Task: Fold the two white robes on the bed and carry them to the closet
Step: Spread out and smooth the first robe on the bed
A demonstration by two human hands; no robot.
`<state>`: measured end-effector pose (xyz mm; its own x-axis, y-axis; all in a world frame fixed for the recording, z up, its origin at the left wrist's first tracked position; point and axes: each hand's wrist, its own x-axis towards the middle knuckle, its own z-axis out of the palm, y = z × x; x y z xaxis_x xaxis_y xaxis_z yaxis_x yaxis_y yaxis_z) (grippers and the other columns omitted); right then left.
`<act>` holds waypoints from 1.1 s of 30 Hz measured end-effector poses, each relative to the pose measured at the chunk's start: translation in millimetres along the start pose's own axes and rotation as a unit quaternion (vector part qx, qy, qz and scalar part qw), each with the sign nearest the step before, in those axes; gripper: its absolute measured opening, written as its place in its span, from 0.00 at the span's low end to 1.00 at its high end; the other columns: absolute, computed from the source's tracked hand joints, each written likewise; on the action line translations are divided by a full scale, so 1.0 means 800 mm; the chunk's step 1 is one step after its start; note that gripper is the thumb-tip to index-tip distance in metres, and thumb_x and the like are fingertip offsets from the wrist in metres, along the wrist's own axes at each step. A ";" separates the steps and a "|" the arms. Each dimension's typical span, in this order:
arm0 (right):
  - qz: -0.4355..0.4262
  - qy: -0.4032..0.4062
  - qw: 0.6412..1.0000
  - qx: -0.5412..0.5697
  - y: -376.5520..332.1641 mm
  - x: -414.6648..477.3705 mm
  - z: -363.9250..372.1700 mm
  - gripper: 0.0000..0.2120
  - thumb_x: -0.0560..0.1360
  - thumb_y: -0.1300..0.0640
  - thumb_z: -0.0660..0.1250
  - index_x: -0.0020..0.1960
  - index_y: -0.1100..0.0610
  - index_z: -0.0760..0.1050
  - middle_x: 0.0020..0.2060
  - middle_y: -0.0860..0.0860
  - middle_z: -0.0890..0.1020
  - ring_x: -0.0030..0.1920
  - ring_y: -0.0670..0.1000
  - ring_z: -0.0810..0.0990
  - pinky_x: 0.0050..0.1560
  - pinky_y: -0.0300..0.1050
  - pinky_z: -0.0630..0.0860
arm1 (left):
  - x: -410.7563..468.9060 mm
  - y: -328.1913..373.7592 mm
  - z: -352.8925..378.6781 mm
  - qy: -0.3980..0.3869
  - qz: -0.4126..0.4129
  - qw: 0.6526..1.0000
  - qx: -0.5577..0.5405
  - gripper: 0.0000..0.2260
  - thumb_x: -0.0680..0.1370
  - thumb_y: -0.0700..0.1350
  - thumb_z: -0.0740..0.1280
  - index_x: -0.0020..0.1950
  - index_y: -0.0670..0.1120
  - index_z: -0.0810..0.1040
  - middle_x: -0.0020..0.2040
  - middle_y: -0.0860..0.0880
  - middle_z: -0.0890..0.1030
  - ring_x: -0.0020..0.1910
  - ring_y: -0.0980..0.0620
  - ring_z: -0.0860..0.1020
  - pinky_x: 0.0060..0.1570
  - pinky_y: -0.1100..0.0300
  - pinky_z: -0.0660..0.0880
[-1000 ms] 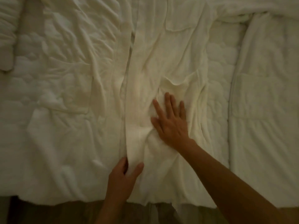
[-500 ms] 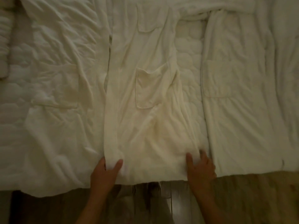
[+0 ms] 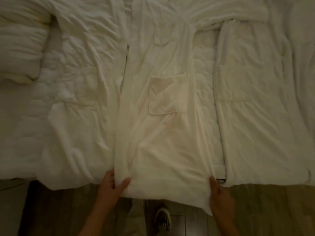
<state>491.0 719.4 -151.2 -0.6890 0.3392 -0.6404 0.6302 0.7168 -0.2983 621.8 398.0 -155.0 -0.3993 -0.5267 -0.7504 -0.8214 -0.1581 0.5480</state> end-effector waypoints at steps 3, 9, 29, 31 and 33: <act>-0.040 0.013 0.999 -0.025 -0.003 -0.001 0.000 0.34 0.78 0.32 0.48 0.48 0.59 0.80 0.47 0.63 0.83 0.46 0.59 0.79 0.55 0.52 0.74 | -0.004 -0.025 -0.012 -0.028 0.029 0.993 0.114 0.25 0.71 0.53 0.77 0.62 0.55 0.69 0.52 0.50 0.81 0.50 0.47 0.81 0.47 0.55 0.79; -0.070 0.192 0.979 -0.017 -0.043 -0.054 0.035 0.26 0.70 0.44 0.61 0.60 0.61 0.74 0.58 0.65 0.77 0.58 0.66 0.74 0.59 0.60 0.72 | -0.018 -0.010 -0.034 0.144 0.021 0.986 0.083 0.17 0.72 0.55 0.76 0.47 0.48 0.73 0.45 0.49 0.78 0.45 0.49 0.78 0.37 0.59 0.70; -0.450 0.065 0.841 -0.293 -0.138 -0.053 0.193 0.36 0.76 0.36 0.52 0.79 0.52 0.59 0.78 0.57 0.61 0.77 0.57 0.60 0.72 0.65 0.61 | 0.088 -0.139 -0.270 0.283 -0.049 0.939 0.190 0.18 0.82 0.60 0.52 0.42 0.49 0.67 0.43 0.42 0.76 0.39 0.42 0.76 0.44 0.45 0.78; -0.446 0.060 0.842 -0.298 -0.141 -0.053 0.192 0.35 0.76 0.35 0.51 0.79 0.51 0.57 0.78 0.57 0.60 0.77 0.57 0.59 0.73 0.66 0.59 | 0.102 -0.126 -0.264 0.297 -0.103 0.932 0.181 0.13 0.83 0.56 0.54 0.50 0.47 0.68 0.49 0.38 0.79 0.47 0.38 0.79 0.52 0.42 0.75; -0.451 0.060 0.841 -0.294 -0.145 -0.056 0.187 0.35 0.77 0.36 0.52 0.79 0.51 0.56 0.79 0.58 0.59 0.78 0.58 0.58 0.74 0.65 0.57 | 0.108 -0.107 -0.258 0.316 -0.100 0.932 0.147 0.13 0.83 0.53 0.58 0.60 0.45 0.69 0.56 0.36 0.79 0.54 0.36 0.78 0.56 0.43 0.72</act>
<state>502.8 529.8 -193.8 -0.8450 -0.4697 -0.2556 -0.4289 0.8808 -0.2008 741.9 193.9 -190.5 0.0174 -0.9126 -0.4086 -0.9670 -0.1193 0.2253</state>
